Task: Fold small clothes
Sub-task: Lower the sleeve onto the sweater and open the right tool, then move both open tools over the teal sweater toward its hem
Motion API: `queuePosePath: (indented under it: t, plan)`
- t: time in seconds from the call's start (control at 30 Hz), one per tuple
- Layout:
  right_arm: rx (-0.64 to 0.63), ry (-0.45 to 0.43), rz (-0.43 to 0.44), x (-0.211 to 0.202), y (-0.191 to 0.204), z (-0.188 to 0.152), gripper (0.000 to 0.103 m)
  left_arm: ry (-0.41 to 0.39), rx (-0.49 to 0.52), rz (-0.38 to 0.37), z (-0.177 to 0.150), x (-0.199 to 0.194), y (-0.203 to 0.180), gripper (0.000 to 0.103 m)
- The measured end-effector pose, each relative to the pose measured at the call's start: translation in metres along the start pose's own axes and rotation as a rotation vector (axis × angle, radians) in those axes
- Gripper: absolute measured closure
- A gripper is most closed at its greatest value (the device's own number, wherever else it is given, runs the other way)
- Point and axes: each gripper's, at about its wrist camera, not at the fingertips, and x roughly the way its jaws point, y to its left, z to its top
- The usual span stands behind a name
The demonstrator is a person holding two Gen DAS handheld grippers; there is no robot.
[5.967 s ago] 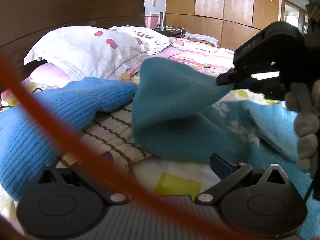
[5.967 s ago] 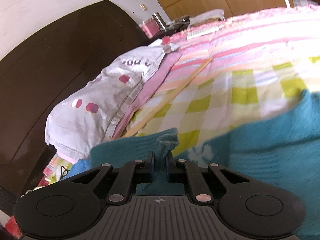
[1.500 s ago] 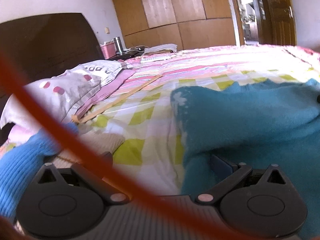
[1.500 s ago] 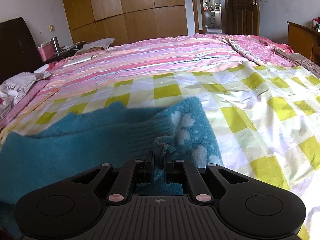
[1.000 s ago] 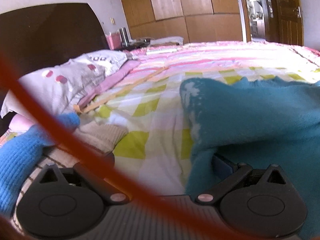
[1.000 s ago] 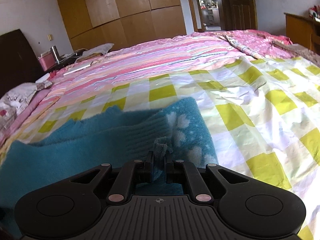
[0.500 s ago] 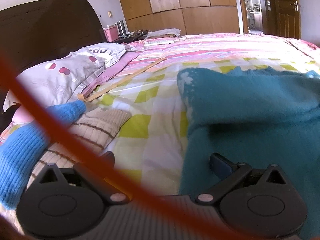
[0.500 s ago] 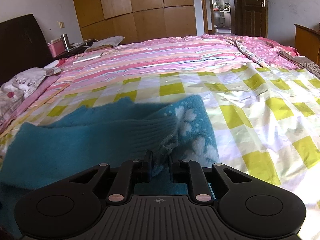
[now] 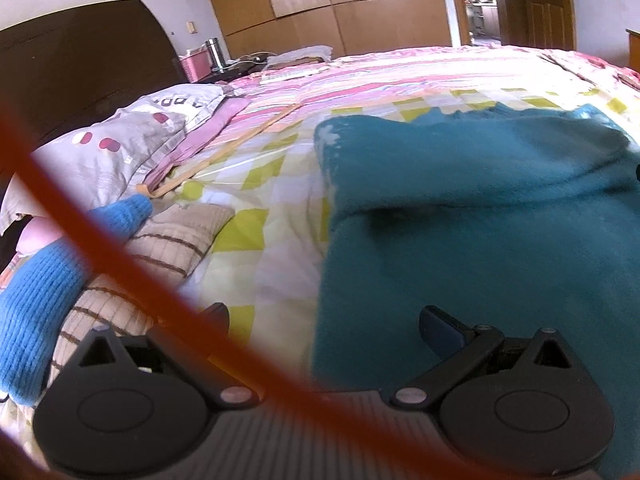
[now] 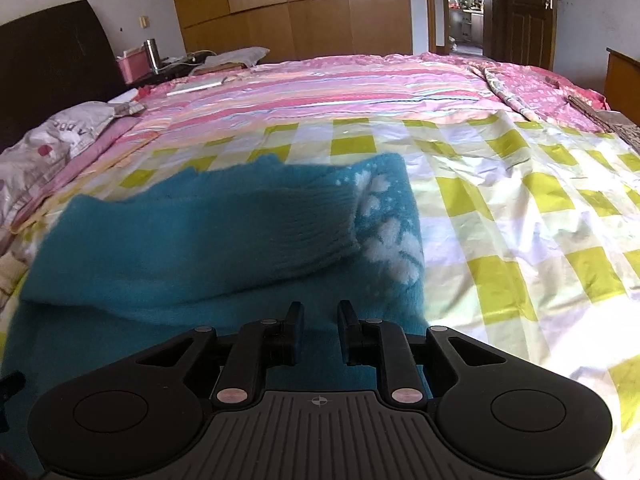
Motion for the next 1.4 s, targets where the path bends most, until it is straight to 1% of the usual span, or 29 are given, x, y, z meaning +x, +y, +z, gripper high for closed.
queuePosePath:
  t: [0.17, 0.27, 0.47, 0.6, 0.7, 1.0, 1.1, 1.23, 1.4]
  plan:
    - [0.019, 0.055, -0.008, -0.004, -0.011, -0.019, 0.083, 0.018, 0.024, -0.025, -0.01, -0.008, -0.005, 0.0]
    - [0.048, 0.067, 0.019, -0.011, -0.019, -0.028, 0.083, 0.027, 0.038, -0.036, -0.015, -0.012, -0.008, 0.0]
    - [0.052, 0.067, 0.039, -0.031, -0.025, -0.041, 0.083, 0.041, 0.049, -0.058, -0.021, -0.021, -0.011, 0.0]
    - [0.043, 0.067, 0.051, -0.044, -0.028, -0.05, 0.079, 0.043, 0.065, -0.072, -0.025, -0.028, -0.014, 0.0]
    - [0.042, 0.068, 0.06, -0.055, -0.03, -0.058, 0.079, 0.043, 0.077, -0.079, -0.028, -0.032, -0.015, 0.0]
    - [0.04, 0.1, 0.064, -0.081, -0.037, -0.088, 0.078, 0.048, 0.1, -0.107, -0.037, -0.047, -0.02, 0.0]
    - [0.041, 0.108, 0.071, -0.089, -0.038, -0.097, 0.078, 0.058, 0.103, -0.129, -0.041, -0.055, -0.019, 0.0]
    - [0.04, 0.11, 0.08, -0.1, -0.039, -0.107, 0.072, 0.071, 0.111, -0.143, -0.048, -0.062, -0.019, 0.0]
    - [0.051, 0.106, 0.081, -0.108, -0.042, -0.114, 0.072, 0.078, 0.121, -0.15, -0.055, -0.071, -0.019, 0.0]
